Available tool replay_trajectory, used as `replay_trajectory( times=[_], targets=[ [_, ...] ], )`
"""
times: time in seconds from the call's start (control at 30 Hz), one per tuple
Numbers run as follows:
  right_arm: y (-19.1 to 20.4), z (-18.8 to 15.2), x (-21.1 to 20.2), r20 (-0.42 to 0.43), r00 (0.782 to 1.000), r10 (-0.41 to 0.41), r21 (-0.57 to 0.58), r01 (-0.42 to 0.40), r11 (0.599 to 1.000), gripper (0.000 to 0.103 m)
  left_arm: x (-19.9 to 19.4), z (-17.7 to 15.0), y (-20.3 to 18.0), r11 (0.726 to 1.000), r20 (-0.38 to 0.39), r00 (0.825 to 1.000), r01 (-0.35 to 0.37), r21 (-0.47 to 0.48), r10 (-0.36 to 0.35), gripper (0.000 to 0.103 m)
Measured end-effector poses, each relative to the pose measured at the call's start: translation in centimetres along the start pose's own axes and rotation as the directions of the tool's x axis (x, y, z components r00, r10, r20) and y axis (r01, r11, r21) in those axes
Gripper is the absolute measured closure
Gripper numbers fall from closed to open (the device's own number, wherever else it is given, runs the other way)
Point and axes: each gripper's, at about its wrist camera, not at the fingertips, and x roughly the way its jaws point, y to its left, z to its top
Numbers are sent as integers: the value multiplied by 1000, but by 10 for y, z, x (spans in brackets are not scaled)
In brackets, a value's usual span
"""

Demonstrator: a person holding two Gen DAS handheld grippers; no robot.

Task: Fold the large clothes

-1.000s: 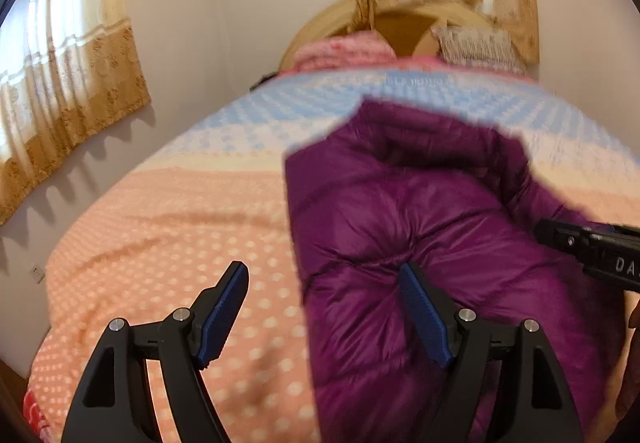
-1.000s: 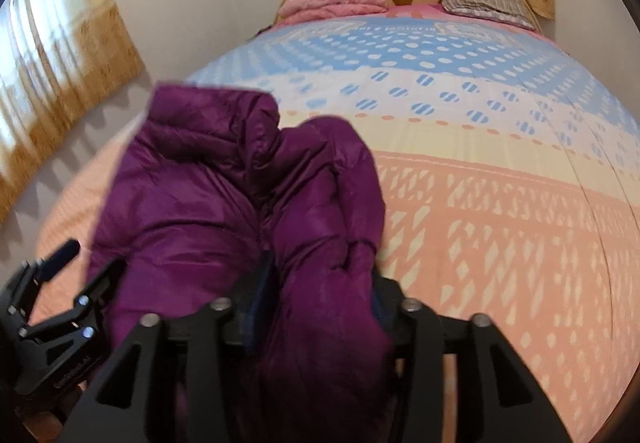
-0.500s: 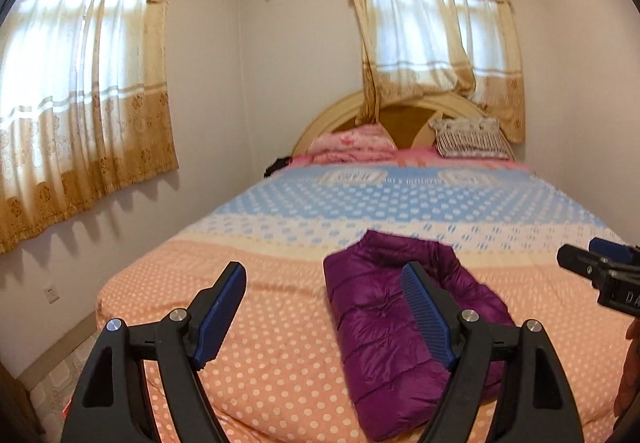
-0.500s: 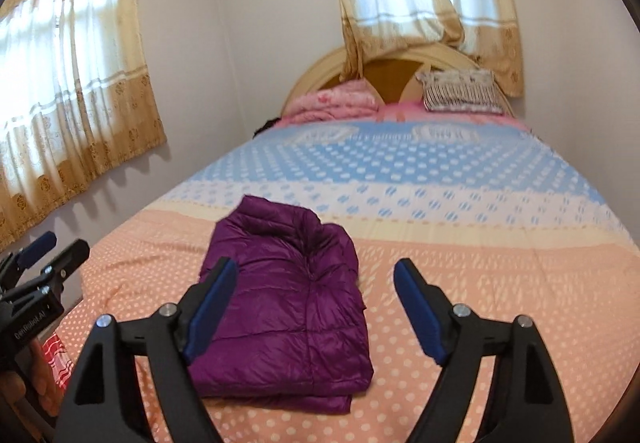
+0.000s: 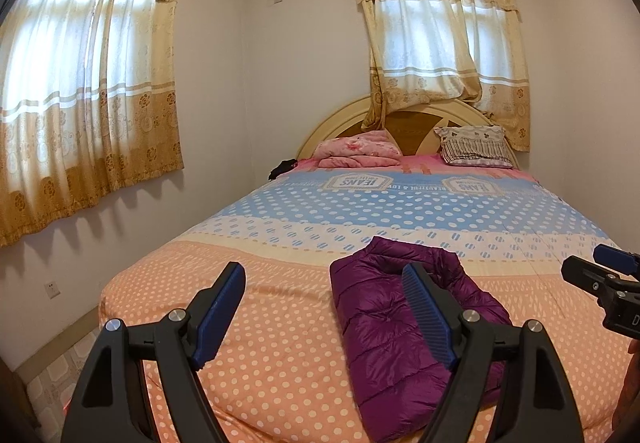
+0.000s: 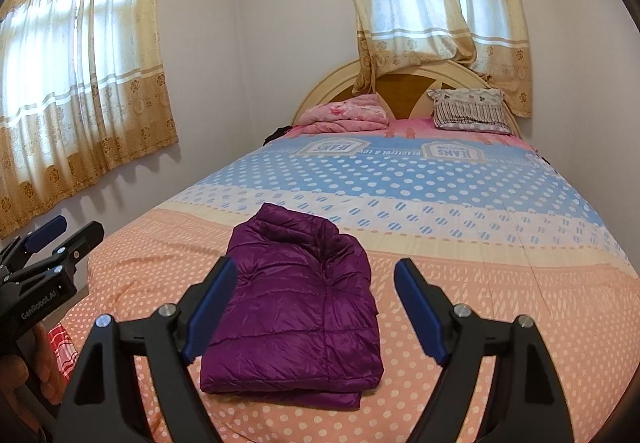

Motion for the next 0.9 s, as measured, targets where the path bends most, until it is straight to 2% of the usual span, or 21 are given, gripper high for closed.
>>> replay_trajectory(
  times=[0.27, 0.9],
  targets=[
    [2, 1, -3, 7, 1000, 6, -11, -6, 1000, 15, 1, 0, 0, 1000, -1, 1000, 0, 4, 0, 22],
    [7, 4, -7, 7, 1000, 20, -26, -19, 999, 15, 2, -1, 0, 1000, -5, 1000, -5, -1, 5, 22]
  ],
)
